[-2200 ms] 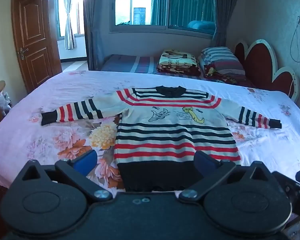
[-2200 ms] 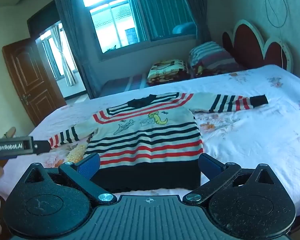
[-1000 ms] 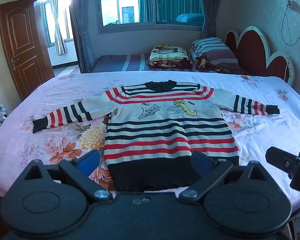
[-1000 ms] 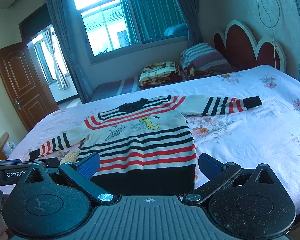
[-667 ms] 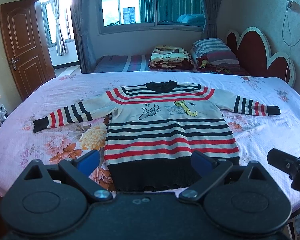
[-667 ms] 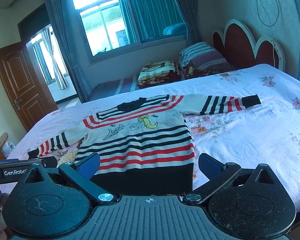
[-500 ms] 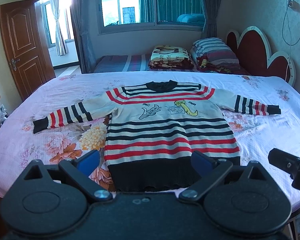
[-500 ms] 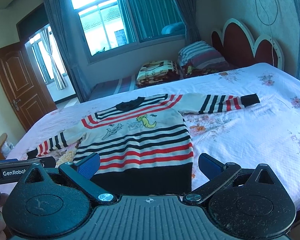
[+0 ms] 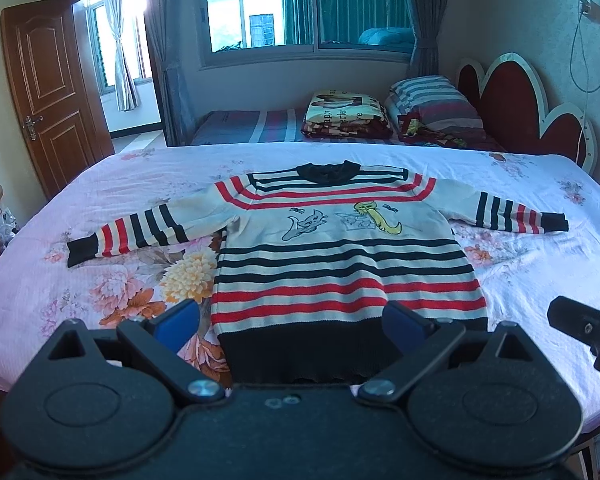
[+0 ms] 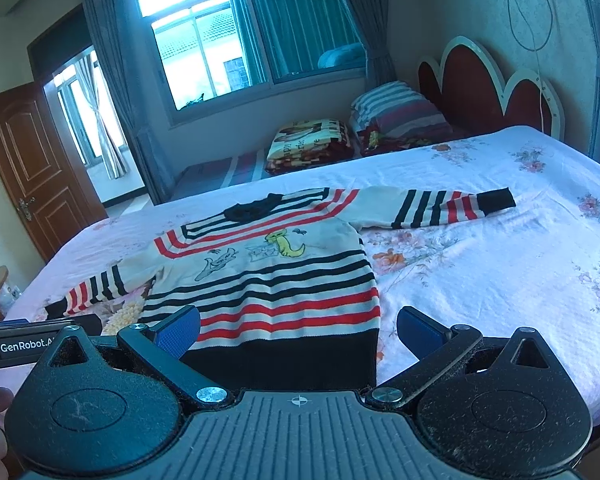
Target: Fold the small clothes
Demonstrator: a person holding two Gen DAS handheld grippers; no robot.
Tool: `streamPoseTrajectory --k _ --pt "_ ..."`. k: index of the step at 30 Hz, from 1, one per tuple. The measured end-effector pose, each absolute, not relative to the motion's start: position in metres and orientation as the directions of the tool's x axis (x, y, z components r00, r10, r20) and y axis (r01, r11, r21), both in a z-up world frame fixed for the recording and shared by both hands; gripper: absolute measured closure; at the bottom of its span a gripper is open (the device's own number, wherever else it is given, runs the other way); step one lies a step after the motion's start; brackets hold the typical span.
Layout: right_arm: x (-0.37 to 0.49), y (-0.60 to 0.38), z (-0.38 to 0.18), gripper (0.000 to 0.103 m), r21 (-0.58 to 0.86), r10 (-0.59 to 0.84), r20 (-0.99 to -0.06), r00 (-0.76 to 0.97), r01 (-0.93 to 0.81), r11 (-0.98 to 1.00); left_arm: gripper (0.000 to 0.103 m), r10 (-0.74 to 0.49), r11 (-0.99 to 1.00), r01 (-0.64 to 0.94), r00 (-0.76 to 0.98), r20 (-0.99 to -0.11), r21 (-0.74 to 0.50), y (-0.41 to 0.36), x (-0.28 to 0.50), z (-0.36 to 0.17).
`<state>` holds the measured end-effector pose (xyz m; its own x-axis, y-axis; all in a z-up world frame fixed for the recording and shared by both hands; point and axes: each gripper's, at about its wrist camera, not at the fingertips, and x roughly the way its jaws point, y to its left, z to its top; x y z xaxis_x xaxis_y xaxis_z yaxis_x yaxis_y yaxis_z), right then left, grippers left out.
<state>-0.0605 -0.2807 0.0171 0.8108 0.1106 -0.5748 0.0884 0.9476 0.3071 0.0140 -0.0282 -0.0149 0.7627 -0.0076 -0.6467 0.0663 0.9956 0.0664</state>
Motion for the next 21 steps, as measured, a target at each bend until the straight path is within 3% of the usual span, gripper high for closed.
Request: streamPoseTrajectory --k 21 --pt "-0.038 -0.285 0.005 0.000 0.285 0.086 -0.589 0.803 0.107 0.952 0.005 0.015 0.996 0.047 0.753 -0.658 0.076 -0.034 0.039 -0.029"
